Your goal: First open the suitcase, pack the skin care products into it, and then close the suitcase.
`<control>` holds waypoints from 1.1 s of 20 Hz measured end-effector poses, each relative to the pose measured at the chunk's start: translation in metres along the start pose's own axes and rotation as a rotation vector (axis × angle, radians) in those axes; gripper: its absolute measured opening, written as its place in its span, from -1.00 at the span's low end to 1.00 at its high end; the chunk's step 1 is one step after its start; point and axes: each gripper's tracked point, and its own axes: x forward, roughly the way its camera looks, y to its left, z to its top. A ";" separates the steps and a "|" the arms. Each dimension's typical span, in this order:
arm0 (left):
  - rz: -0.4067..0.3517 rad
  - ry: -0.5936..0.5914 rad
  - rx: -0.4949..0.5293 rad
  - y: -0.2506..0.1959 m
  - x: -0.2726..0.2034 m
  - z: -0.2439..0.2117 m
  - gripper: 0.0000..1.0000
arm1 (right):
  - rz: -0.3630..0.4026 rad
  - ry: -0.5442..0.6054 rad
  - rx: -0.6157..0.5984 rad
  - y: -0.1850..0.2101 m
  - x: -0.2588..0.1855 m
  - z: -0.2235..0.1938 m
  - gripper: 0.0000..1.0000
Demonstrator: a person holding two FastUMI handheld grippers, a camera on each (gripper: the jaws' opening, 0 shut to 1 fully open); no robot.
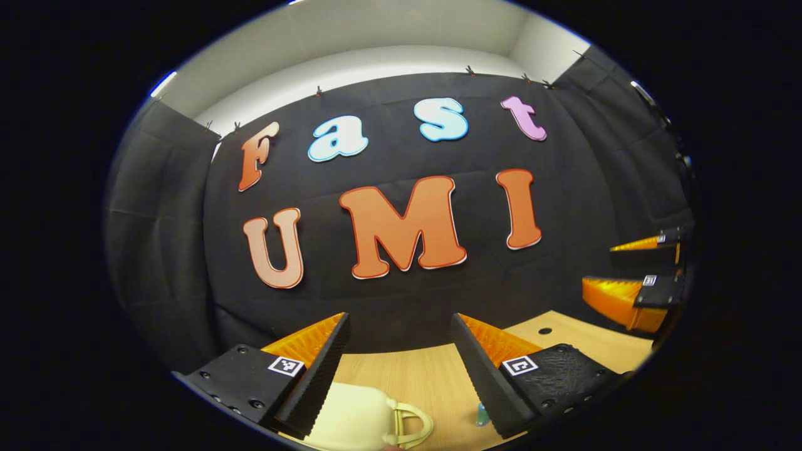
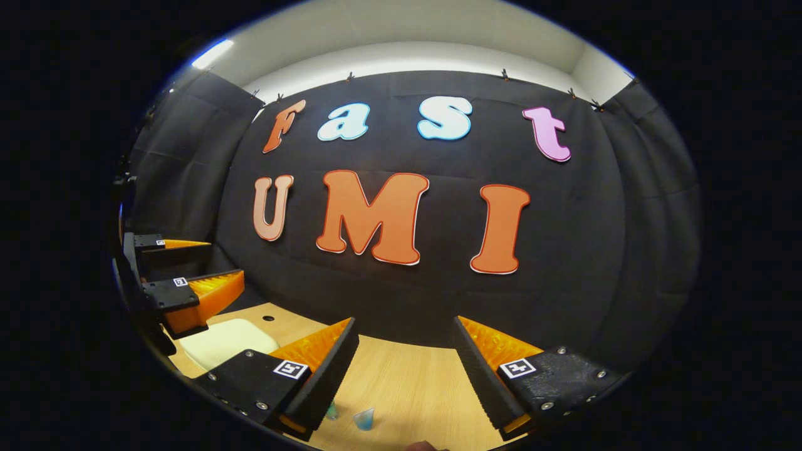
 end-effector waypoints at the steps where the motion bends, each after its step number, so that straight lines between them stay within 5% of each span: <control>1: -0.012 0.025 0.035 0.001 -0.002 -0.008 0.97 | -0.012 0.005 -0.001 -0.003 0.000 -0.001 0.91; 13: -0.183 0.260 0.439 -0.033 -0.010 -0.152 0.96 | -0.138 0.044 -0.025 -0.046 -0.004 -0.013 0.91; 22: -0.257 0.397 0.675 -0.035 -0.015 -0.242 0.94 | -0.150 0.070 -0.036 -0.043 -0.006 -0.023 0.91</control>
